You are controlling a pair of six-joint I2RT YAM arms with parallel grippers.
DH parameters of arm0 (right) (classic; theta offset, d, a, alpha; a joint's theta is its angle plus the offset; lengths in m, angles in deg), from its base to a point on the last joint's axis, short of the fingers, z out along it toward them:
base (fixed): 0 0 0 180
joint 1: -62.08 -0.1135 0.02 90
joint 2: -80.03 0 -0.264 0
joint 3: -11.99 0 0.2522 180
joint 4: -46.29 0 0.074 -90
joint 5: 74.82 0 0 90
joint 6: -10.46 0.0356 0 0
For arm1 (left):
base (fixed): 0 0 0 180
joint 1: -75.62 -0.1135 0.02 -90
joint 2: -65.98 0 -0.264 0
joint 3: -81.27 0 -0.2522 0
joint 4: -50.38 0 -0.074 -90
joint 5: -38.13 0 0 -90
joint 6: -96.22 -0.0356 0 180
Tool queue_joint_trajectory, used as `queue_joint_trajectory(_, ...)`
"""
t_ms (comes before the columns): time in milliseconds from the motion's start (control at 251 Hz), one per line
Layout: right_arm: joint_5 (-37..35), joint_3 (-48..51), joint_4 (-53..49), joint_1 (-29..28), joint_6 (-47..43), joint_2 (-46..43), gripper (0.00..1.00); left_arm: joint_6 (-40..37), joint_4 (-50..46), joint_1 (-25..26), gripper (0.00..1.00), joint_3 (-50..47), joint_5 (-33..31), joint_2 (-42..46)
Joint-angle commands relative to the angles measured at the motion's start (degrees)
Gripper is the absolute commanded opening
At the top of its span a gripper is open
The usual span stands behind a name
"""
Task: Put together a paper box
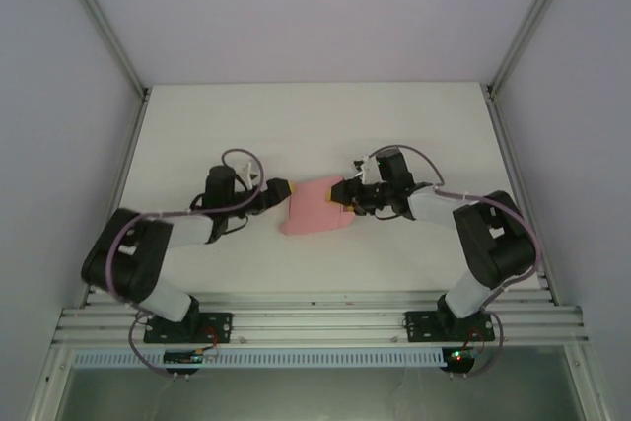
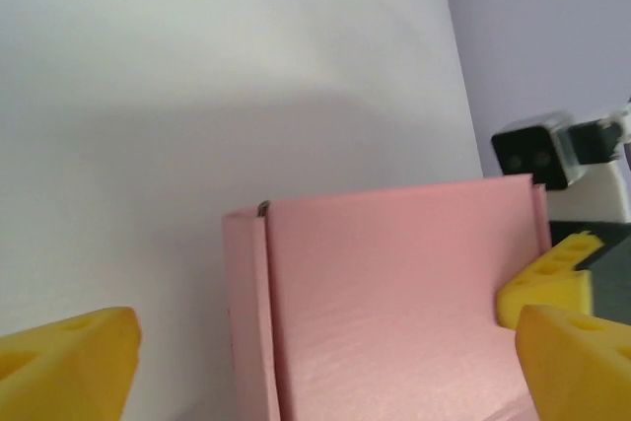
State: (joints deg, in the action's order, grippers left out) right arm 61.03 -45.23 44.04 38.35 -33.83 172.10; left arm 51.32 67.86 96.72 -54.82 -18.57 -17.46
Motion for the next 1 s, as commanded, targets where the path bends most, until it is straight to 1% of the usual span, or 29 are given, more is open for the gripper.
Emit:
queue_joint_trajectory(0,-0.2,-0.5,-4.1,1.2,4.4,-3.3,0.46,-14.1,-16.2,1.5,1.00,4.7,-7.5,7.6)
queue_joint_trajectory(48,-0.2,-1.8,-7.1,1.9,7.1,-3.9,0.46,-19.5,-20.3,3.2,1.00,6.4,-10.0,10.2)
queue_joint_trajectory(92,0.6,-3.3,-11.0,2.5,8.2,-4.2,0.46,-24.6,-23.7,5.5,1.00,8.0,-13.7,12.1)
queue_joint_trajectory(160,1.3,-6.2,-17.8,3.5,10.1,-4.5,0.46,-32.0,-27.1,9.4,1.00,9.9,-19.8,13.9)
queue_joint_trajectory(216,1.9,-8.7,-24.2,4.5,10.9,-4.4,0.46,-37.7,-28.1,12.2,1.00,10.5,-23.4,14.7)
queue_joint_trajectory(275,4.1,-11.2,-29.9,6.0,11.8,-3.4,0.46,-43.2,-28.7,14.5,1.00,11.0,-25.7,14.7)
queue_joint_trajectory(375,11.2,-14.2,-35.4,8.7,14.2,0.1,0.46,-51.2,-32.6,18.7,1.00,13.3,-26.4,14.7)
queue_joint_trajectory(431,14.7,-15.0,-36.6,9.4,15.4,2.0,0.41,-55.1,-33.1,21.1,1.00,13.8,-26.8,15.0)
queue_joint_trajectory(459,15.8,-15.4,-37.2,9.6,16.2,3.0,0.39,-56.7,-32.9,22.2,1.00,13.7,-27.3,15.2)
queue_joint_trajectory(543,18.5,-17.2,-40.2,10.0,16.1,5.2,0.39,-61.0,-32.4,24.9,1.00,13.7,-29.2,15.3)
queue_joint_trajectory(663,17.8,-19.7,-45.2,10.2,14.3,6.0,0.38,-65.4,-32.0,27.0,1.00,14.5,-33.7,13.1)
queue_joint_trajectory(770,18.1,-19.9,-47.3,10.6,14.5,6.4,0.39,-69.6,-35.3,28.4,1.00,17.0,-35.8,10.0)
queue_joint_trajectory(838,19.4,-19.4,-46.6,10.7,15.4,6.7,0.40,-71.2,-36.2,28.9,1.00,18.1,-35.8,8.5)
queue_joint_trajectory(998,20.0,-19.2,-46.4,10.4,16.0,7.0,0.39,-73.6,-34.3,28.9,1.00,18.9,-34.9,6.1)
